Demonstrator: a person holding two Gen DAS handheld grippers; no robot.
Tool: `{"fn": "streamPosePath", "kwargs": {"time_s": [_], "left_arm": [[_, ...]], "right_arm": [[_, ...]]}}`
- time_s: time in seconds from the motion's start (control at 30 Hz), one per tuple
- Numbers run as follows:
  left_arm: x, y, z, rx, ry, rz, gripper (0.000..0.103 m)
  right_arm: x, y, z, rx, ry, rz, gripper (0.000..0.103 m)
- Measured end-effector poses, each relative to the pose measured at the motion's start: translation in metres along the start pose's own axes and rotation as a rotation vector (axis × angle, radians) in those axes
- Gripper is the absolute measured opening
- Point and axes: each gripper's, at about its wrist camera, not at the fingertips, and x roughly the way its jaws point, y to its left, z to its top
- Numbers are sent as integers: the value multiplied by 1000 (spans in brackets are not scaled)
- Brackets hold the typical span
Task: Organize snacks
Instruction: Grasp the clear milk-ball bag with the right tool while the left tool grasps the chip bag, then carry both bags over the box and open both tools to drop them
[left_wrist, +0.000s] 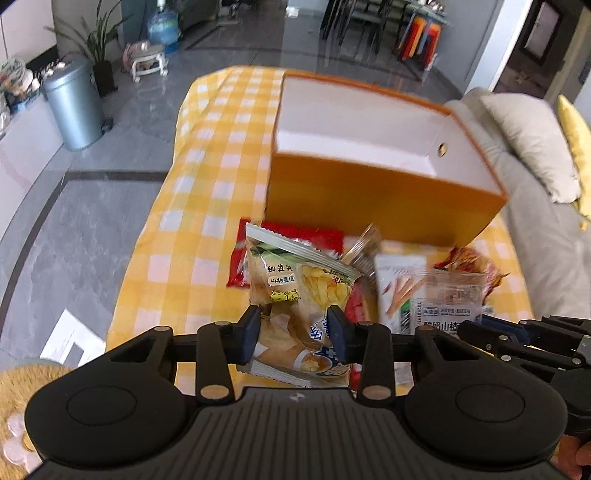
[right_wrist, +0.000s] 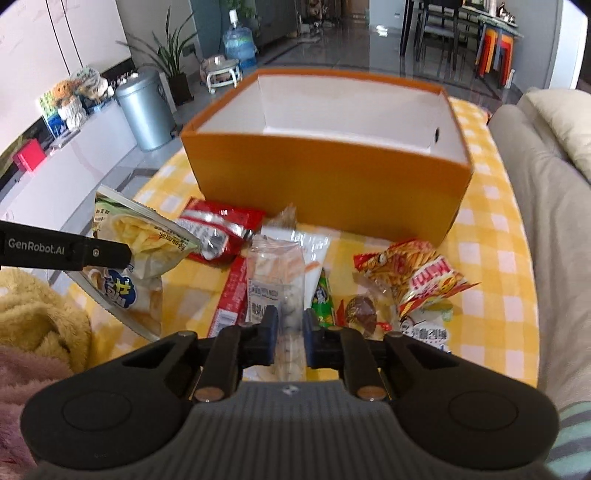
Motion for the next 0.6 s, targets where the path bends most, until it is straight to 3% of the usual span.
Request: {"fn": "streamPosePath", "kwargs": {"time_s": [0.27, 0.6], "left_arm": [[-26, -14, 29, 50, -92, -35, 44], [-29, -28, 102, 92, -190, -47, 44]], "right_arm": [[-43, -12, 27, 46, -121, 3, 10], [-63, -35, 116, 100, -255, 25, 10]]}}
